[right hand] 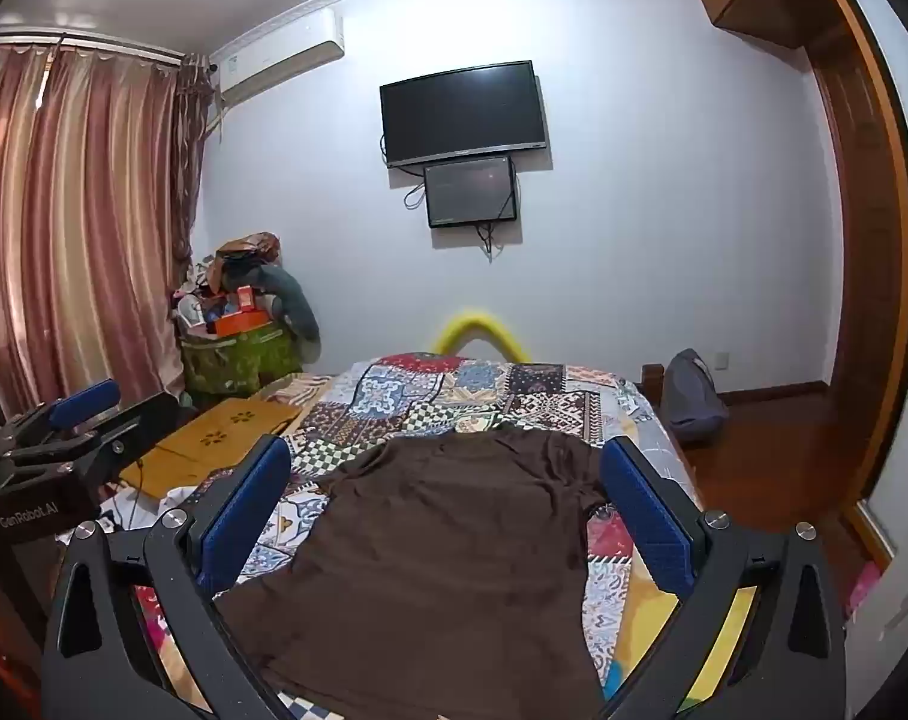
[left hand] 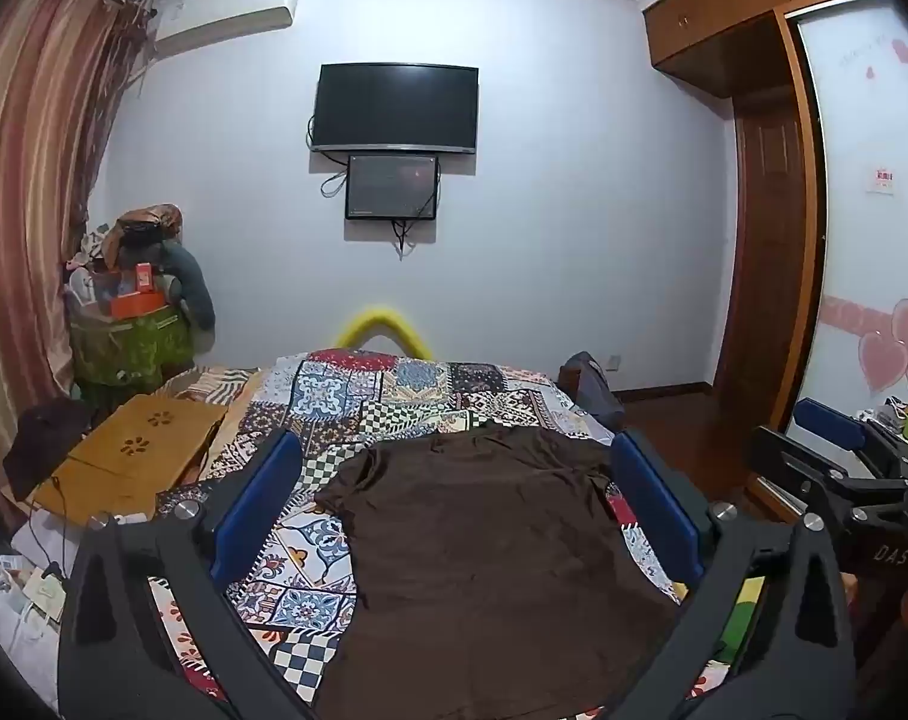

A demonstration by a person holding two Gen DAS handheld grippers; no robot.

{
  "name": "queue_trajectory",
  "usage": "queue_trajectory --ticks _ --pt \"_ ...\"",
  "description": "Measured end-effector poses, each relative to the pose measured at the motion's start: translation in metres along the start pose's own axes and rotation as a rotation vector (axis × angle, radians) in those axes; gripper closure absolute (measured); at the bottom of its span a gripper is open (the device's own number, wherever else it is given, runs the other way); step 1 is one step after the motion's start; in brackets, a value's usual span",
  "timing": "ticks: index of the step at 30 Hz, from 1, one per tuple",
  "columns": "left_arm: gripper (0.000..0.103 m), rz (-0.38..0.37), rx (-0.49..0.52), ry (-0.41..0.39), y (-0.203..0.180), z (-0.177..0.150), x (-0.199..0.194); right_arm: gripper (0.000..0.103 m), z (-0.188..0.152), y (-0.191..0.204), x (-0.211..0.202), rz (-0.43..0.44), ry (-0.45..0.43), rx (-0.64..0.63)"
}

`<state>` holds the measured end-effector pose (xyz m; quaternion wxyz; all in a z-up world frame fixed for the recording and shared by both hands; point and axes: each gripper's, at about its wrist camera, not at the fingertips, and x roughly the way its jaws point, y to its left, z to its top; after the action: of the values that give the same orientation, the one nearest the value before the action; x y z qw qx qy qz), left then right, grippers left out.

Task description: Fold small clothes

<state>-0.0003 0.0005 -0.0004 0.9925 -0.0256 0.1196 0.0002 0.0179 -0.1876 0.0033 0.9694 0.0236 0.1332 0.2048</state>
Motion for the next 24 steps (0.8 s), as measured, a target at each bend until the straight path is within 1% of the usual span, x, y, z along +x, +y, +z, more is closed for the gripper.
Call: queue_trajectory --ticks 2,3,11,12,24 --pt "0.0 0.004 -0.005 0.003 0.0 -0.001 -0.001 0.001 0.0 0.0 0.0 -0.001 -0.005 0.0" --pt "0.0 0.004 0.0 0.026 0.0 0.002 0.005 0.001 0.0 0.0 0.0 -0.002 -0.006 -0.001" --pt "0.0 -0.009 0.006 0.041 0.004 -0.009 0.014 0.001 -0.002 0.0 -0.002 -0.008 -0.005 -0.009" --pt "0.0 -0.006 0.009 0.043 -0.002 -0.008 0.015 0.001 -0.002 0.0 -0.002 -0.007 -0.005 -0.011" --pt "0.0 -0.003 0.022 0.032 -0.005 -0.005 0.013 0.001 -0.002 0.003 0.004 -0.005 0.009 -0.009"
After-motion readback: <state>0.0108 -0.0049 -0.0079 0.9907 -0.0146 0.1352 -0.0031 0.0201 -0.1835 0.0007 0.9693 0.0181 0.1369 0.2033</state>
